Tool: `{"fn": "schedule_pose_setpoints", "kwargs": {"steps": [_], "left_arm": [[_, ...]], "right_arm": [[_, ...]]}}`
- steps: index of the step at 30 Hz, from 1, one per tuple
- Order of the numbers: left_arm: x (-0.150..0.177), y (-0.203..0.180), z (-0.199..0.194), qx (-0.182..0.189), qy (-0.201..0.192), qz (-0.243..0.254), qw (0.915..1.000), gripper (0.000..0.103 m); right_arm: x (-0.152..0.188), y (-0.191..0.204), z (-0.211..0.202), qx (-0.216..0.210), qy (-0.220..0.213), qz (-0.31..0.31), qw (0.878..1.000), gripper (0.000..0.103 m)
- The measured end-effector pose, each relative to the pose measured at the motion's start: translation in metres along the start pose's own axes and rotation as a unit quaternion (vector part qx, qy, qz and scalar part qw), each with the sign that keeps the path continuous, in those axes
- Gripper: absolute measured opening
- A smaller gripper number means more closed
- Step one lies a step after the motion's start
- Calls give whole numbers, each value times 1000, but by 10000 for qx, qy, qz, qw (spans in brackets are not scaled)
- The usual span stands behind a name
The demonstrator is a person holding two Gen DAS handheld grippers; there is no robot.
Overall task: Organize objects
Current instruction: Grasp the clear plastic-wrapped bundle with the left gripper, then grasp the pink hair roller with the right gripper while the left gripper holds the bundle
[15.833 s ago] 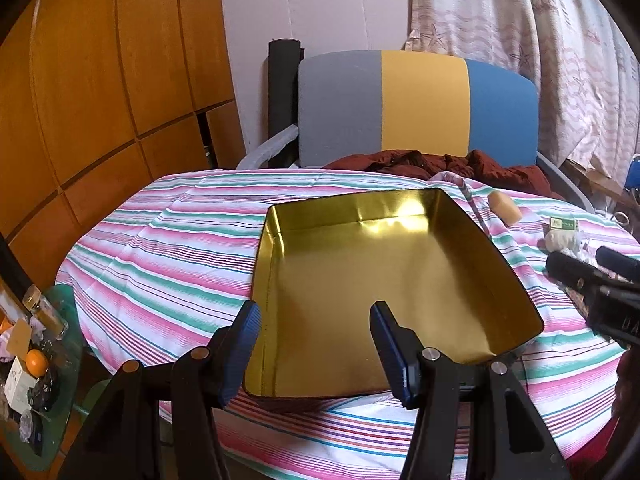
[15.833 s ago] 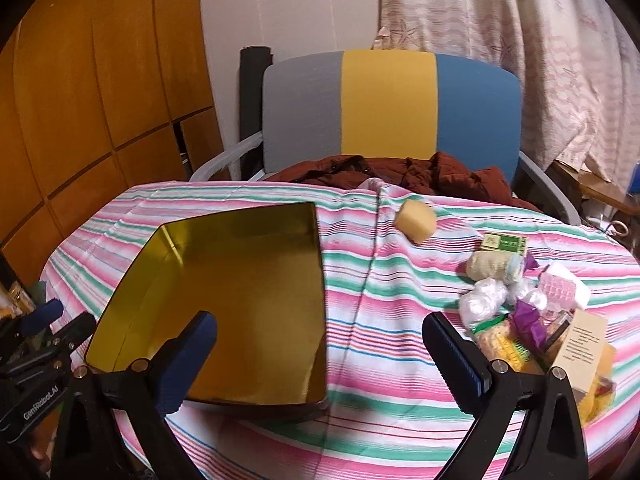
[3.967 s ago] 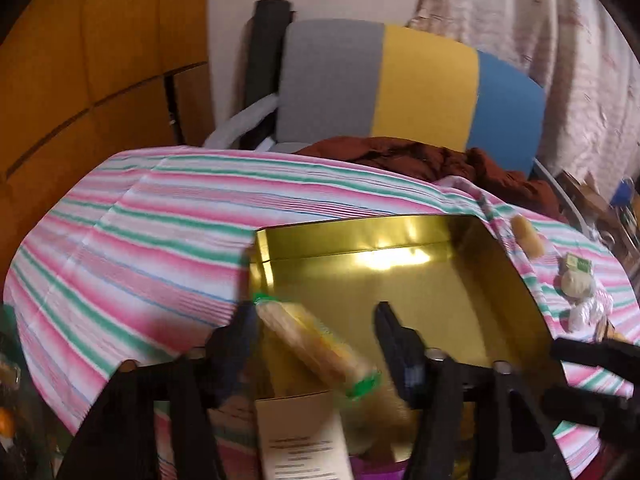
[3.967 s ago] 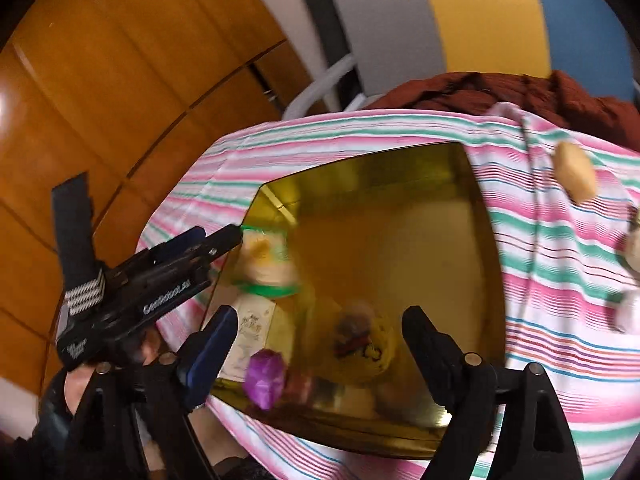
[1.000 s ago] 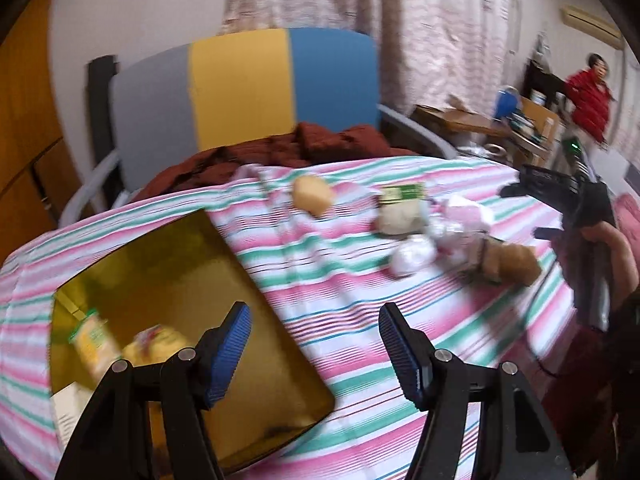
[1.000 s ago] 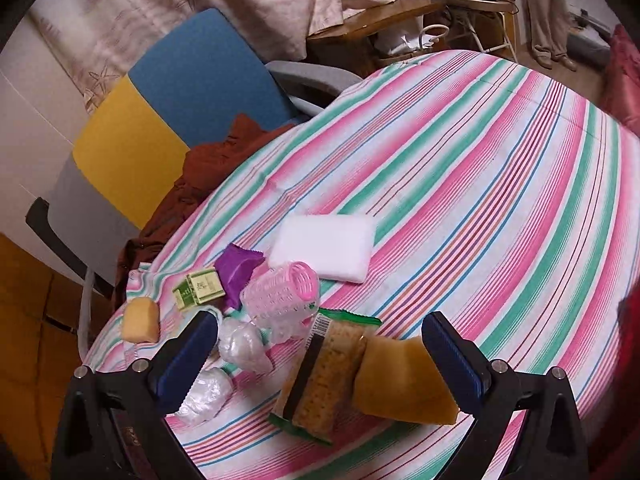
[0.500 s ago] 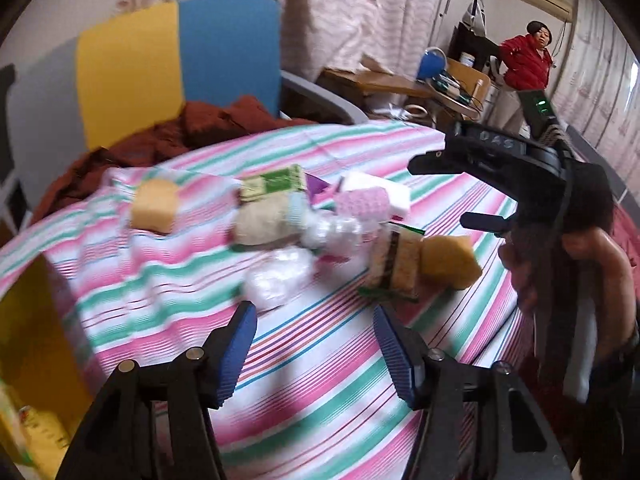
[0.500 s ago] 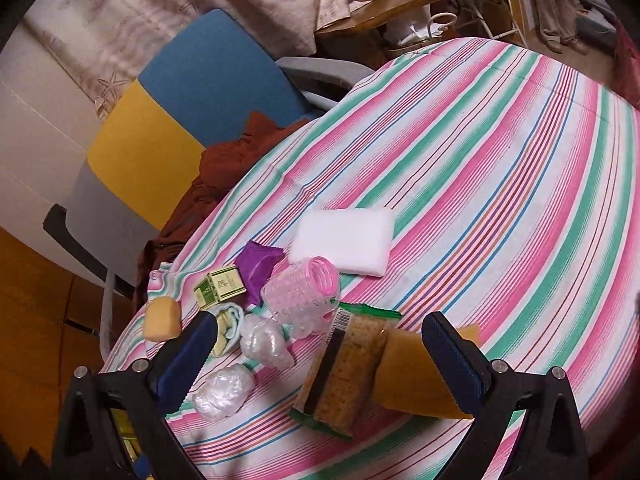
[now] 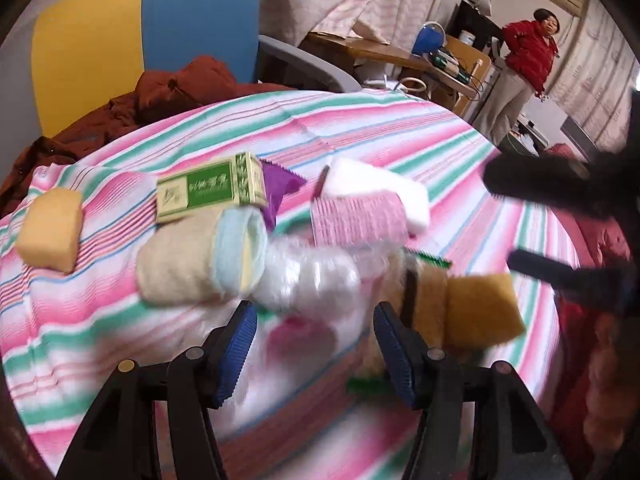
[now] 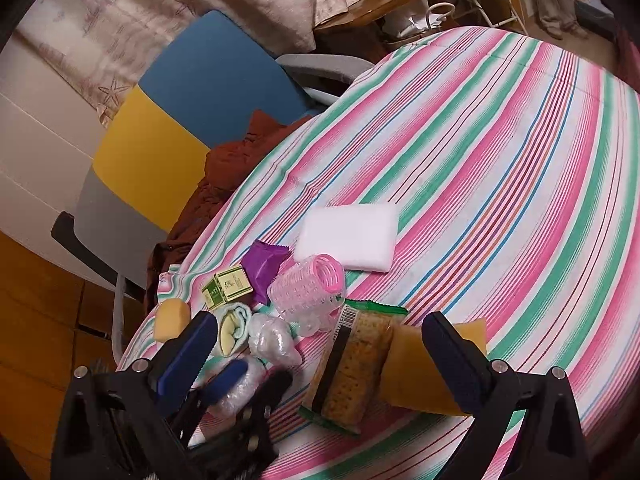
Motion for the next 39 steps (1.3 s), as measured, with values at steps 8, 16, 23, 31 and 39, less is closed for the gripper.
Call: {"fn": "schedule_pose_setpoints", "kwargs": {"steps": [8,16,23,31,39], "left_arm": [[-2,12,25,-30,39,-52,10000,43],[43,4,-12,-231,-90,39,9997,37],[83,7,-44,-427,-211,-151,9987,37],[103,8,-57,-313,-337,-316,9984,38],[109,4,-59,-459,-385,-174,9981,38]], "right_arm": [[-1,-3,7,110,51,-4,9999,103],[9,5,16,491,45,-513,9975,103],[17,25,41,1118,22,-1421,9835,103],[10,32,75,1676,-188,-1968,9658,102],[5,29,80,1567,-58,-1946,9683,28]]}}
Point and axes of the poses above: each gripper's, at about its wrist camera, not at the fingertips, and z roughly the way its jaws point, y to its left, x to its underside, the point moved 7 cm from there along z, roughly the way its jaws point, and after that the axes turned 14 degrees about z, right-handed, at the moved point
